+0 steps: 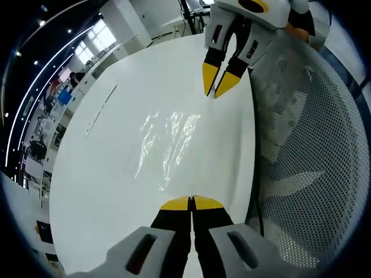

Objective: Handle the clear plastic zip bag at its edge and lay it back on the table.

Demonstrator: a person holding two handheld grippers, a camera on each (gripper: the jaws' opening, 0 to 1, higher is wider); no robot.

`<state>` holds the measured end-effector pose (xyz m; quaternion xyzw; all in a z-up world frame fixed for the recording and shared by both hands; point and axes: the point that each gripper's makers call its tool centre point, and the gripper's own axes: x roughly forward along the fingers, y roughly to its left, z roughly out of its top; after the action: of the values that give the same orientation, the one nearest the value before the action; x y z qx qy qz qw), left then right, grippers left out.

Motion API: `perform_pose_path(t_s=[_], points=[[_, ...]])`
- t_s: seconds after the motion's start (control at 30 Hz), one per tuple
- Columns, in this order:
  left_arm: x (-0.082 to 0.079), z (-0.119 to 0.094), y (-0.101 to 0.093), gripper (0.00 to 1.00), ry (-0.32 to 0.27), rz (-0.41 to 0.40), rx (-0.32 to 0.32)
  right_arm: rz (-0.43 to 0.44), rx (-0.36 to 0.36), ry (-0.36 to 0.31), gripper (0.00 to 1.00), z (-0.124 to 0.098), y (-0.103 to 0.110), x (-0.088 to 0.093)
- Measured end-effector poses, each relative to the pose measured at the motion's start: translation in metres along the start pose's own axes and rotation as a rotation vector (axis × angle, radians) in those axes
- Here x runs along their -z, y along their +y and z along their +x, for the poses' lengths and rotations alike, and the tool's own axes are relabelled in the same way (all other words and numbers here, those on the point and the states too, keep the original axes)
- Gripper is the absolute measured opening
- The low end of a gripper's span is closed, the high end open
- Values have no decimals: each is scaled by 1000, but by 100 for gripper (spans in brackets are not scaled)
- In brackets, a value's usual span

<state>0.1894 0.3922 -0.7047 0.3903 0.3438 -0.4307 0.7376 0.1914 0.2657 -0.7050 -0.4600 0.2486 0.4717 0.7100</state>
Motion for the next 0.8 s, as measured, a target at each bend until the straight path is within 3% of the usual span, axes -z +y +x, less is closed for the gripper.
perform_pose_path(t_s=[0.8], points=[[6, -1, 4, 0, 13, -1, -9, 46, 19, 12, 2, -6, -7, 9]])
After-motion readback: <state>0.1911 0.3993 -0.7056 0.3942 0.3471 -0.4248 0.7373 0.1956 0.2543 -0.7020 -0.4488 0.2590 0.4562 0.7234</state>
